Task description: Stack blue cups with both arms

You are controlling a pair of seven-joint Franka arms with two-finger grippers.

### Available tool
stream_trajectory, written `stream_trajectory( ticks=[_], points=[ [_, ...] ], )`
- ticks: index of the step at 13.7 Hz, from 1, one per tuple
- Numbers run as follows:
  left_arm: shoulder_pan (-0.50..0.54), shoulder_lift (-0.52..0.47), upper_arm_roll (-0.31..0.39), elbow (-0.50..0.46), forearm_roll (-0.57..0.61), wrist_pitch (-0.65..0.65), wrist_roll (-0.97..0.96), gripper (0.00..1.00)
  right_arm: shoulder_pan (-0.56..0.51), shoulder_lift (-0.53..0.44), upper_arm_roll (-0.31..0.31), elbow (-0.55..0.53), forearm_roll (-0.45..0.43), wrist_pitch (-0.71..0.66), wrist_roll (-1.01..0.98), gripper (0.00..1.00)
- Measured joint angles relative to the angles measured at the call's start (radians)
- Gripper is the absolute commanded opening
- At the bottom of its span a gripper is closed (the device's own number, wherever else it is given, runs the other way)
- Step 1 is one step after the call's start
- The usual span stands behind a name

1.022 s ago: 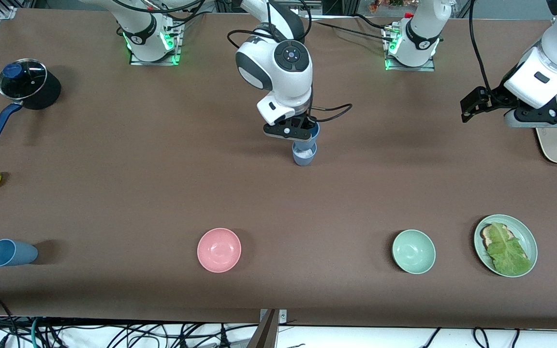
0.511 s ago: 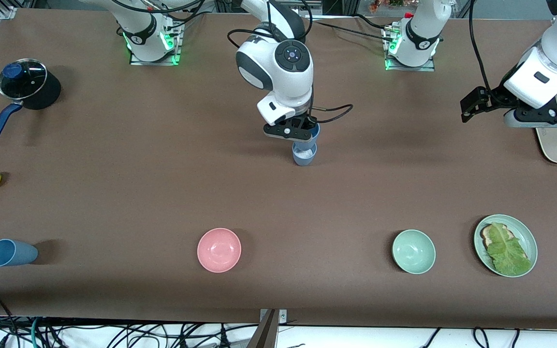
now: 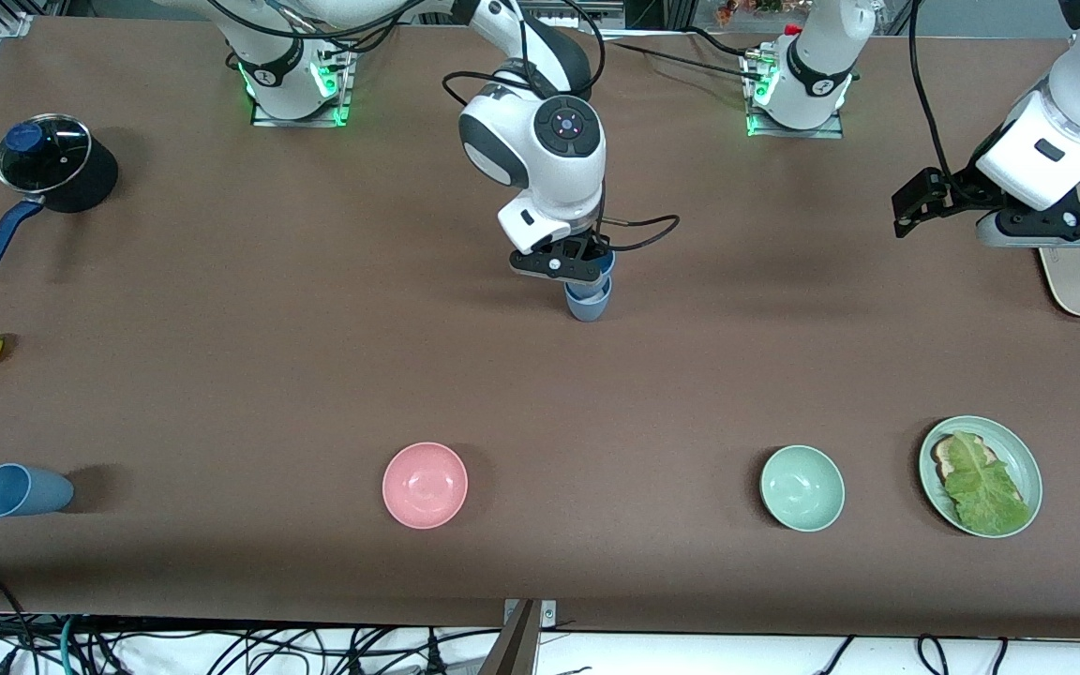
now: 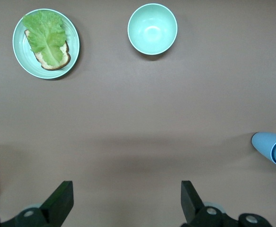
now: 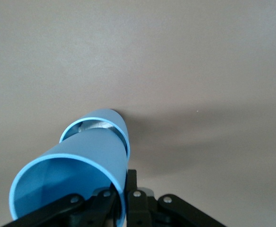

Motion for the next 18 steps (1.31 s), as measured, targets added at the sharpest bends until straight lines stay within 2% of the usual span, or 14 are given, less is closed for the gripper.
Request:
stream_trajectory(
  ticks=[1,2,3,7,9,15,17,18],
  points=[
    [0.0,0.0,0.0,0.0,0.0,0.0,0.0,1.0,0.001,0.005,0.0,0.0,0.0,0.006,0.0,0.37],
    [0.0,0.0,0.0,0.0,0.0,0.0,0.0,1.0,0.001,0.006,-0.001,0.001,-0.001,0.009,0.0,0.75],
    [0.0,0.0,0.0,0.0,0.0,0.0,0.0,1.0,0.0,0.006,-0.001,0.007,-0.001,0.01,0.0,1.0],
    [-0.001,0.0,0.0,0.0,0.0,0.0,0.0,1.0,-0.003,-0.002,-0.012,0.057,-0.001,-0.001,-0.002,1.0],
    [-0.001,0.0,0.0,0.0,0.0,0.0,0.0,1.0,-0.012,-0.015,-0.037,0.08,-0.004,-0.037,-0.02,1.0],
    [-0.002,0.0,0.0,0.0,0.0,0.0,0.0,1.0,-0.246,-0.182,-0.065,0.109,0.022,-0.295,-0.449,1.0],
    [-0.002,0.0,0.0,0.0,0.0,0.0,0.0,1.0,-0.292,-0.241,-0.11,0.093,0.05,-0.365,-0.6,1.0],
    [-0.003,0.0,0.0,0.0,0.0,0.0,0.0,1.0,-0.299,-0.274,-0.152,0.075,0.074,-0.395,-0.669,1.0]
  ],
)
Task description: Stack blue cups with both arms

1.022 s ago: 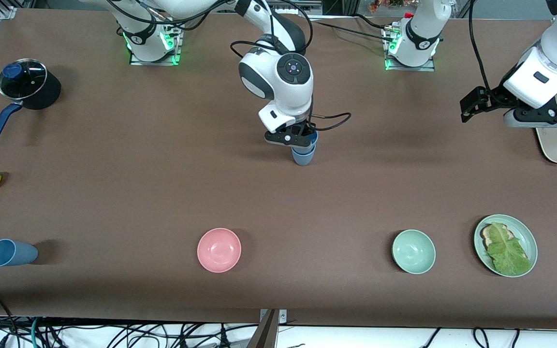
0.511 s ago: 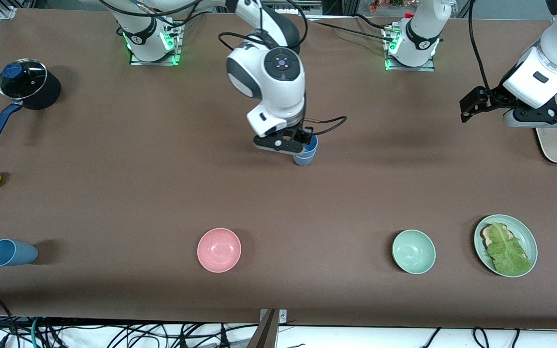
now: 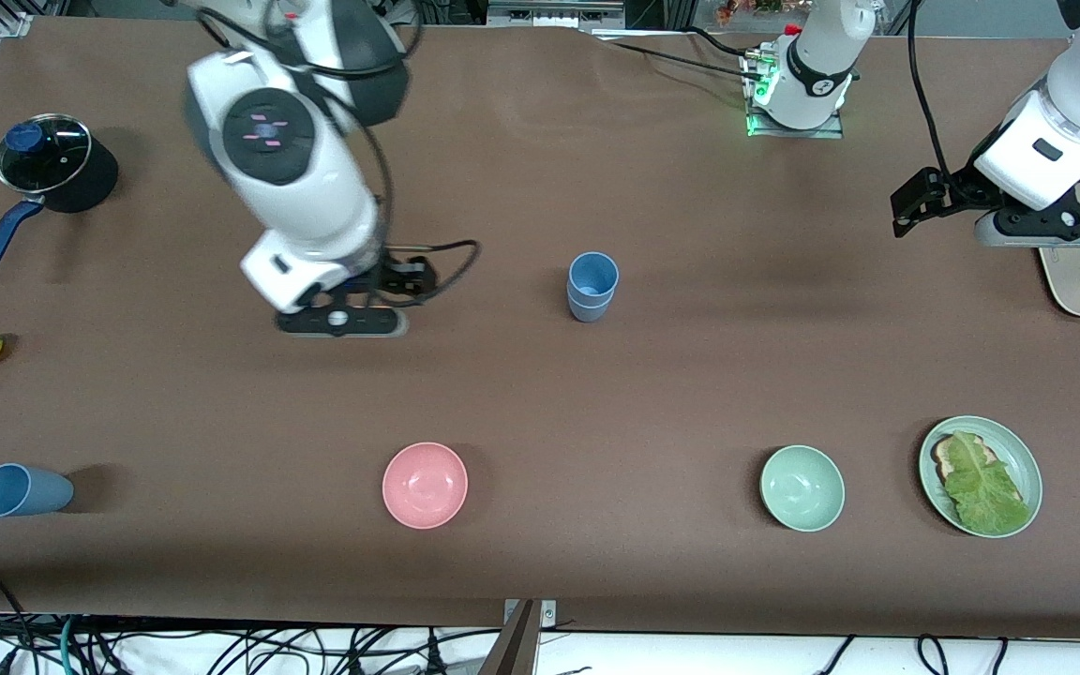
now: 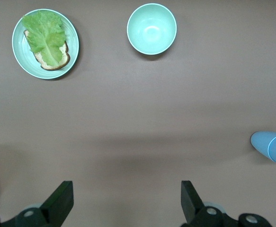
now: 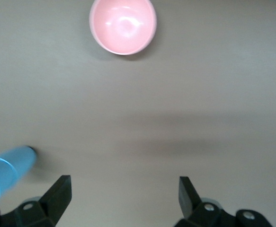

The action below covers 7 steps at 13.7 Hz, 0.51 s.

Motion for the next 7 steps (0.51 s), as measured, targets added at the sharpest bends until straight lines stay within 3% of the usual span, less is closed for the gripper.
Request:
stream_trajectory(
  ticks=[4,7],
  points=[
    [-0.001,0.0,0.0,0.0,0.0,0.0,0.0,1.0,-0.008,-0.156,-0.213,-0.118,0.067,-0.092,-0.301,1.0],
    [-0.001,0.0,0.0,0.0,0.0,0.0,0.0,1.0,-0.081,-0.274,-0.262,-0.24,0.071,-0.087,-0.404,1.0]
  ],
)
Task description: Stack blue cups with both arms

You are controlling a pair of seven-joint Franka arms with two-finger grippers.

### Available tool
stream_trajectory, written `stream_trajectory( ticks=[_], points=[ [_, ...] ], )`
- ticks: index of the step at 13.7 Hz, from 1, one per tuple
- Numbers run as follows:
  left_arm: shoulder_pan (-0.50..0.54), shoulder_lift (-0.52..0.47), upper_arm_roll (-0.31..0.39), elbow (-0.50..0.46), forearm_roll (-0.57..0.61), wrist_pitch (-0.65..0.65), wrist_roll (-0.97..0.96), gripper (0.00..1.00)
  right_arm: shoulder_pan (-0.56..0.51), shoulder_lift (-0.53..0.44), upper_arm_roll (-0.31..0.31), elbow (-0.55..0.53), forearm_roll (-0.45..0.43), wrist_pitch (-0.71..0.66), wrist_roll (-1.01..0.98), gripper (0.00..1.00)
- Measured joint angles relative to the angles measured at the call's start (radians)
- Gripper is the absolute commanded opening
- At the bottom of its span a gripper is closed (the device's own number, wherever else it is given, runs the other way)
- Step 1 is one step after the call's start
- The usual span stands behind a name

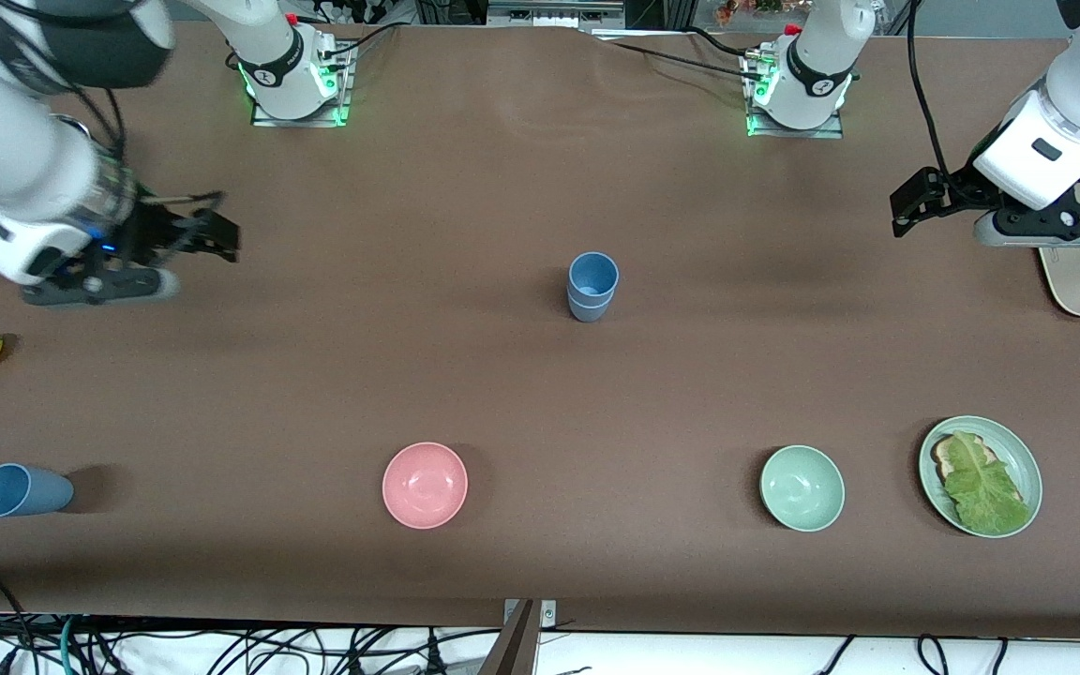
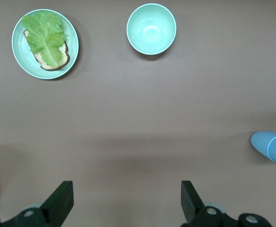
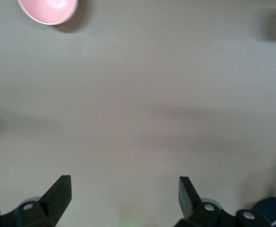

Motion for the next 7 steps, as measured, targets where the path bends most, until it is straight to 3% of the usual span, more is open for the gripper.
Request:
stream_trajectory(
  ticks=[3,7],
  points=[
    [0.0,0.0,0.0,0.0,0.0,0.0,0.0,1.0,-0.082,-0.091,0.018,-0.097,0.001,0.044,-0.038,1.0],
    [0.0,0.0,0.0,0.0,0.0,0.0,0.0,1.0,-0.091,-0.097,0.036,-0.091,0.0,0.06,-0.041,1.0]
  ],
)
